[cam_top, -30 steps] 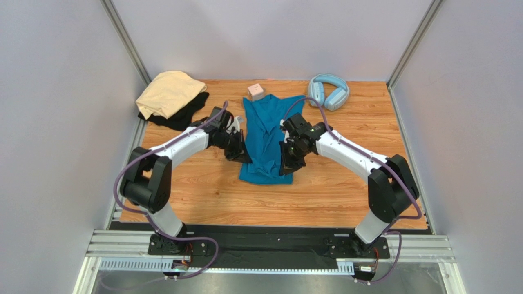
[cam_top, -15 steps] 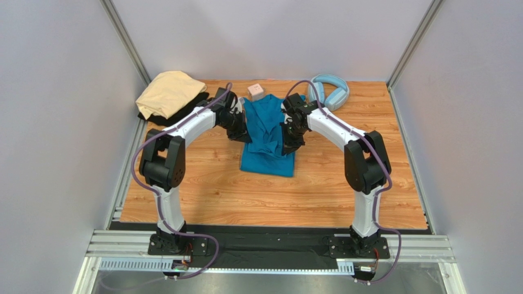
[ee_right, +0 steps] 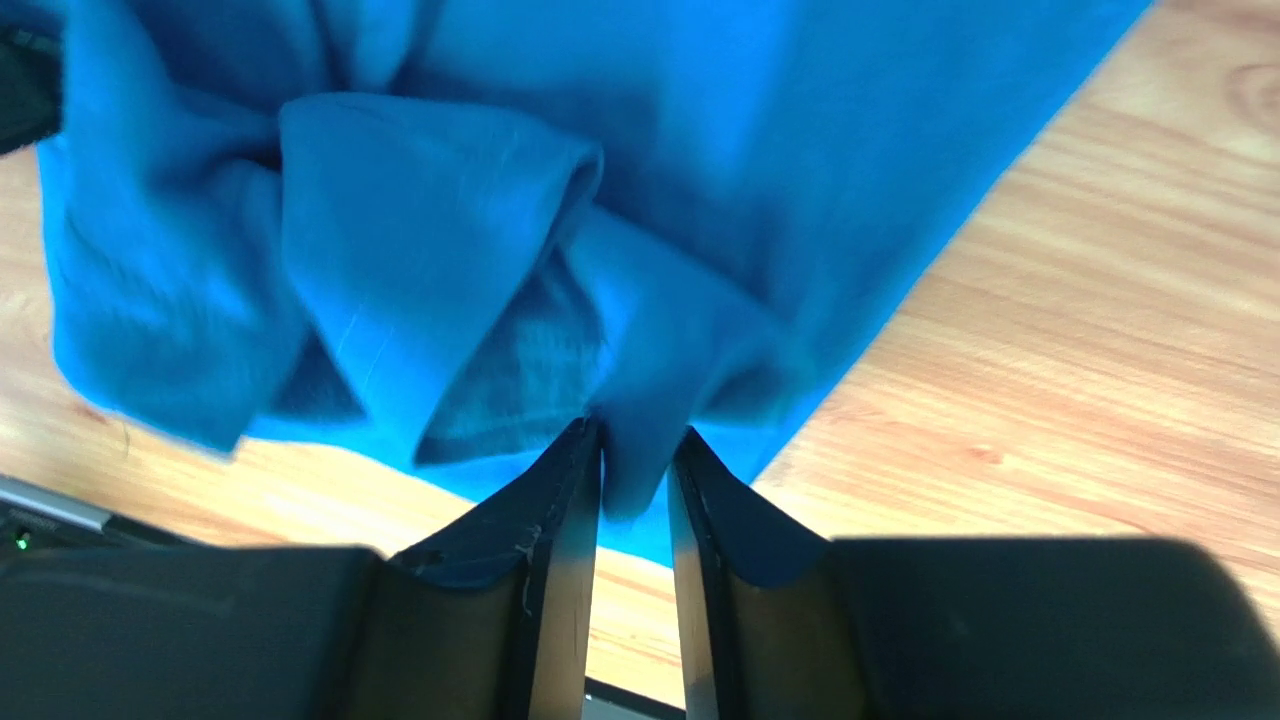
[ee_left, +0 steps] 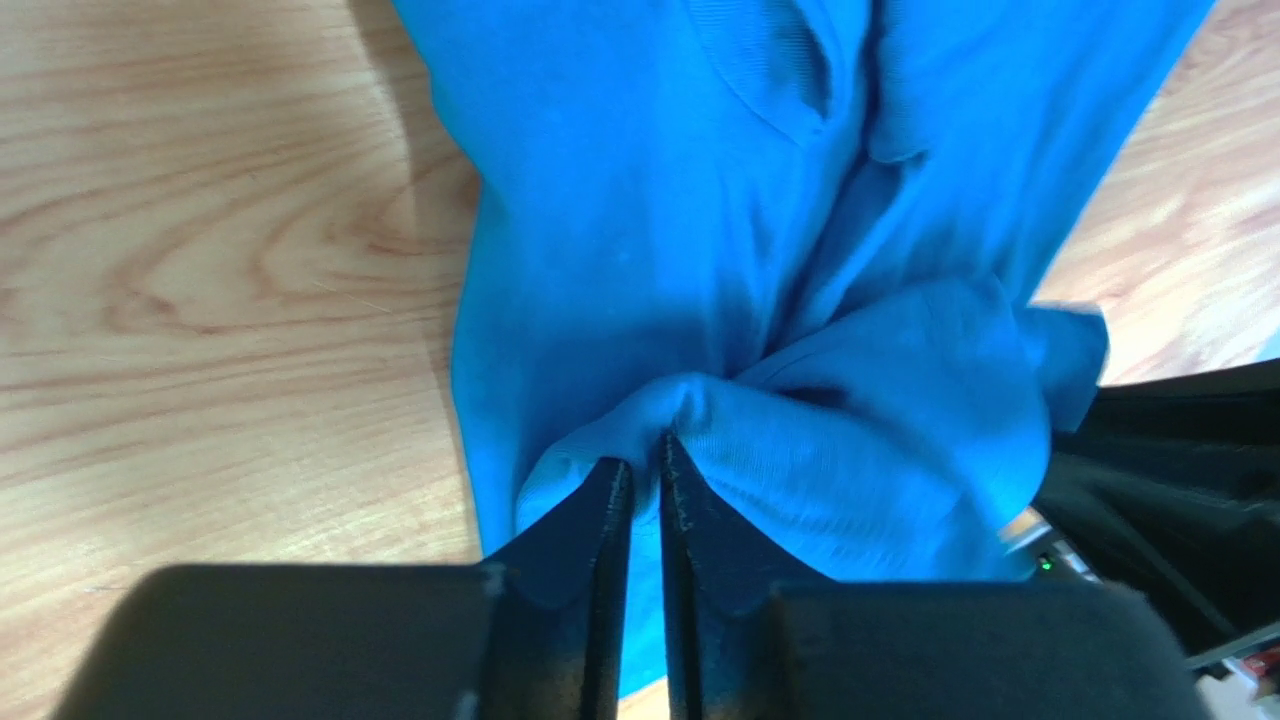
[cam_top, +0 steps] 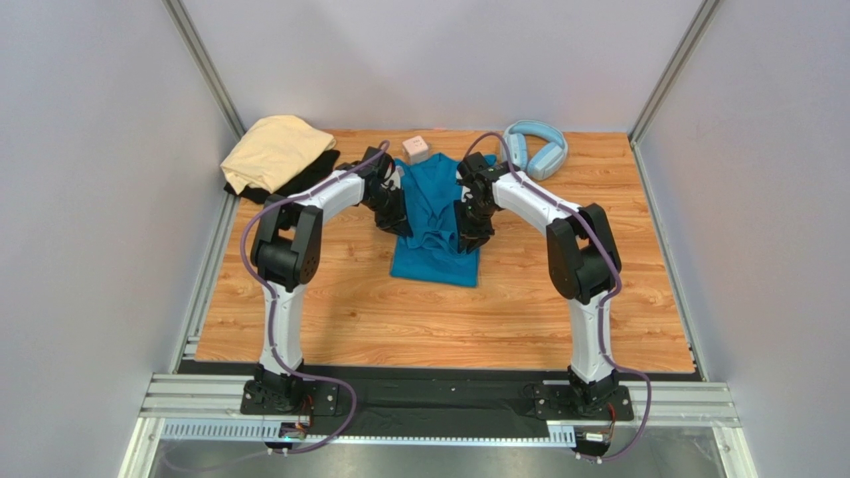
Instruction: Fold and stack the t-shirts
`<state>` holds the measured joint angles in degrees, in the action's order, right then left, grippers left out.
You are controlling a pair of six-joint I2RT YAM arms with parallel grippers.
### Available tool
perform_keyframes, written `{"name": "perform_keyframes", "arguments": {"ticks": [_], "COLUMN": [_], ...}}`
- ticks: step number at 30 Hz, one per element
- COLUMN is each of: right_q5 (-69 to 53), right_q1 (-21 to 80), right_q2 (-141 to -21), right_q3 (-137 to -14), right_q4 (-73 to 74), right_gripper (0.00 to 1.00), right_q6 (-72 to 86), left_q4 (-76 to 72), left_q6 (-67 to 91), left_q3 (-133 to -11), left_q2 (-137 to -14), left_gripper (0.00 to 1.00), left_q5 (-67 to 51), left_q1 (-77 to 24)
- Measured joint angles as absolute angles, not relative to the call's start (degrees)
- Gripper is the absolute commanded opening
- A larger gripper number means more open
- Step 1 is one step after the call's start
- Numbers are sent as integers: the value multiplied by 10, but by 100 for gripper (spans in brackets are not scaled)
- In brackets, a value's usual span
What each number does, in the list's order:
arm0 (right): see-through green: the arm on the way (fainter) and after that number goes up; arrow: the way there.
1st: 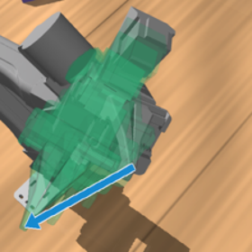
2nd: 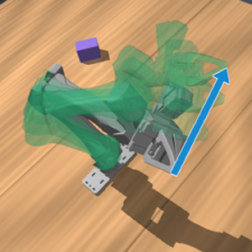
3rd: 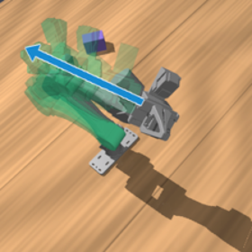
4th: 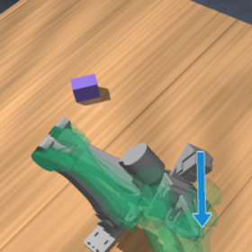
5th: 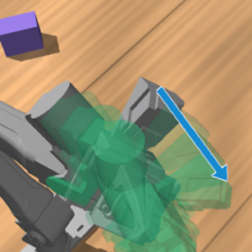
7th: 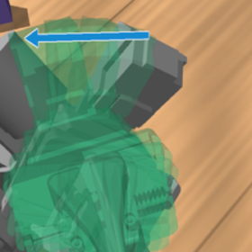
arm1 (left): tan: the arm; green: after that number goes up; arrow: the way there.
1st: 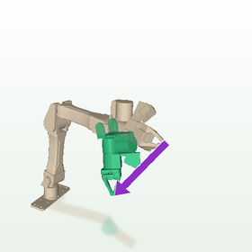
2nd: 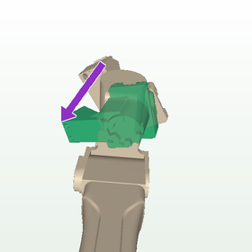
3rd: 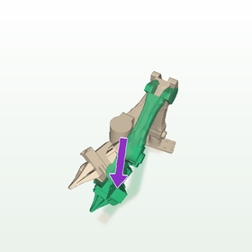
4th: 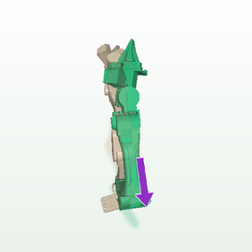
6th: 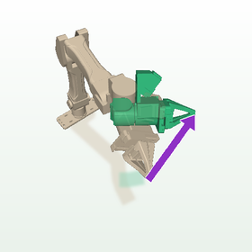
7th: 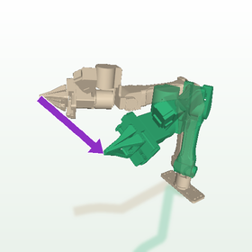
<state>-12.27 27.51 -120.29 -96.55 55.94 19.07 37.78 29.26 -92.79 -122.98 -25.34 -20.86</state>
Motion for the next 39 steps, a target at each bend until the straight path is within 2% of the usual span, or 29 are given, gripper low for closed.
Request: {"name": "perform_keyframes", "arguments": {"ticks": [7, 12, 16, 23, 27, 32, 39], "right_q5": [-120, -122, -128, -110, -82, -65, -100], "right_q1": [247, 226, 211, 188, 176, 165, 182], "right_q2": [-1210, -1230, -1252, -1282, -1278, -1248, -1143], "right_q3": [-976, -1017, -1050, -1124, -1158, -1157, -1072], "right_q4": [559, 556, 558, 580, 595, 613, 615], "right_gripper": [30, 33, 37, 38, 39, 39, 36], "right_q6": [197, 212, 226, 230, 225, 215, 216], "left_q4": [382, 383, 389, 416, 425, 421, 384], "left_q6": [295, 298, 305, 307, 299, 286, 275], "left_q3": [-963, -1016, -1053, -1084, -1055, -961, -874], "left_q2": [-1242, -1260, -1276, -1288, -1268, -1181, -1103], "left_gripper": [21, 25, 26, 26, 26, 26, 25], "left_q5": [-243, -241, -235, -193, -180, -201, -248], "left_q1": [-207, -202, -194, -177, -171, -171, -209]}}
